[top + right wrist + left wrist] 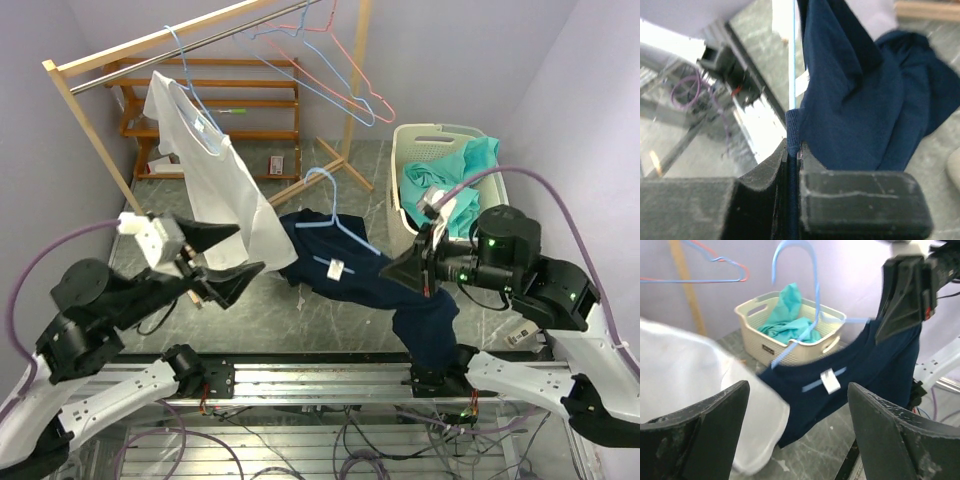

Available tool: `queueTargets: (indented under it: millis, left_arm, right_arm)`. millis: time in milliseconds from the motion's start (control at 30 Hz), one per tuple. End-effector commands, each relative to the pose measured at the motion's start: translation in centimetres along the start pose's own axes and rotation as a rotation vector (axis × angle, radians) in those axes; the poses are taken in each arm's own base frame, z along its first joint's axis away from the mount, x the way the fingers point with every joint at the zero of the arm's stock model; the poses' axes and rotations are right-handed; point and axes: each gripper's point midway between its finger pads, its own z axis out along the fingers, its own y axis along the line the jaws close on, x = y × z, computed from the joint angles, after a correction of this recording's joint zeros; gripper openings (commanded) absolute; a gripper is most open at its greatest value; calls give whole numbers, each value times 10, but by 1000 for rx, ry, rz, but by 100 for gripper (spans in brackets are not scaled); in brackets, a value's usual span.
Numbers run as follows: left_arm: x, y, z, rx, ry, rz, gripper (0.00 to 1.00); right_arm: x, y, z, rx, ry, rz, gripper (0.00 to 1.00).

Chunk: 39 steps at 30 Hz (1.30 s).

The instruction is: Remove the t-shirt from the hanger

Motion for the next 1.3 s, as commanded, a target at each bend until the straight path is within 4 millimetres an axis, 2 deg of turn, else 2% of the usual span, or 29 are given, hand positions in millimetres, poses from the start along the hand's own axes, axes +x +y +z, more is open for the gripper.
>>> queueTargets:
  millis: [0,167,267,367,767,1033,1267]
  left_arm:
    - [-14,-36,34,223,0,59,93]
    - [-4,-55,68,354,60,63,95]
    - [2,-64,82,419,81,54,95]
    - [5,-70,91,457,88,48,93]
    - [-22,-95,84,601,-5,13,93]
    - [2,-104,96,679,98,-26,87]
    - [10,-108,105,713,161,-50,82]
  right_arm:
    - [37,30,-19,-170,89,33,0]
    - [16,61,-61,-315,-53,-29,0]
    - [7,70,-77,-345,-95,-45,0]
    - [5,73,-85,-350,-112,-43,0]
    - [18,65,-64,-338,-68,-20,0]
    - [10,68,-56,-361,-79,-20,0]
    - [3,65,-48,-344,-73,-20,0]
